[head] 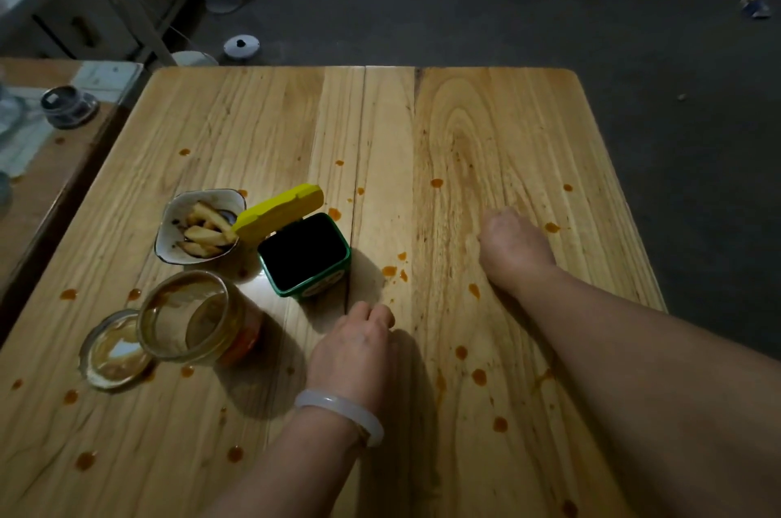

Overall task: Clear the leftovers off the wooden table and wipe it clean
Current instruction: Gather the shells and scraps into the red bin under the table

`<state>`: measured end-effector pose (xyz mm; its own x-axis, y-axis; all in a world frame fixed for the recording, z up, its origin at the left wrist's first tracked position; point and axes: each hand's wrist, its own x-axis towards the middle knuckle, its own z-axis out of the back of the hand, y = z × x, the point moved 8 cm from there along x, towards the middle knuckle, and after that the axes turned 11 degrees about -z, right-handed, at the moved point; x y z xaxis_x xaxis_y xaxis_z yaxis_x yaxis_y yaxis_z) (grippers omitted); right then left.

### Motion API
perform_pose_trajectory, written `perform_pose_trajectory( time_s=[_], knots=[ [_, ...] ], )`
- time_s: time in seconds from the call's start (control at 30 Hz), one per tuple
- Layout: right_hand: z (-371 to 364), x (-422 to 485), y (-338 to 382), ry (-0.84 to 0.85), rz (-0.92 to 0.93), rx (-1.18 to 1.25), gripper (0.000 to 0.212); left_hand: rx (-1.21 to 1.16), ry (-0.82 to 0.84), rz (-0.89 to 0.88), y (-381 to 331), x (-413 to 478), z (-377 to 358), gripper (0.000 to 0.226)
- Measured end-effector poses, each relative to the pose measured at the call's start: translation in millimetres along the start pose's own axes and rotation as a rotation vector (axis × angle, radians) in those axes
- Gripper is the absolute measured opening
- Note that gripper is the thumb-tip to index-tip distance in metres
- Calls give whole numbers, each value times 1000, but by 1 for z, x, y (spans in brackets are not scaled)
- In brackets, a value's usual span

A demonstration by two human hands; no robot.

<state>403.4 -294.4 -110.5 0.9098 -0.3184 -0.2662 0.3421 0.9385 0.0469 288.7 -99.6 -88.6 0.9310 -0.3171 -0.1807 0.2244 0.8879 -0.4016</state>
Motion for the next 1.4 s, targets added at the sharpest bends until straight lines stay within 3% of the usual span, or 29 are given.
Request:
perform_pose_trajectory(
  time_s=[0.13,0.23,0.37,0.47,0.6,0.73,0.83,1.03,1.2,1.4],
  knots=[
    [-2,-40,6,165,-117,405,22,-214,-79,94,4,-16,9,24],
    [-11,-98,14,379,-153,666,27,-333,-96,154,10,-26,8,24],
    [-39,-165,14,720,-323,1224,31,-550,-98,145,8,-40,7,24],
    [-50,-195,16,819,-380,1390,27,-698,-101,77,0,-57,7,23],
    [-56,-235,20,797,-375,1343,24,-713,-134,20,0,-89,11,18],
    [-59,-280,21,718,-361,1122,21,-632,-33,44,11,-129,1,13],
    [-64,-314,23,703,-325,1001,14,-624,82,124,25,-169,-8,8],
    [-97,-398,33,859,-326,922,14,-549,309,225,53,-256,-27,9],
    [-127,-447,25,846,-406,881,18,-374,365,303,65,-302,-53,13],
    [-173,-486,22,813,-393,707,17,-372,462,502,87,-348,-93,7]
  ],
)
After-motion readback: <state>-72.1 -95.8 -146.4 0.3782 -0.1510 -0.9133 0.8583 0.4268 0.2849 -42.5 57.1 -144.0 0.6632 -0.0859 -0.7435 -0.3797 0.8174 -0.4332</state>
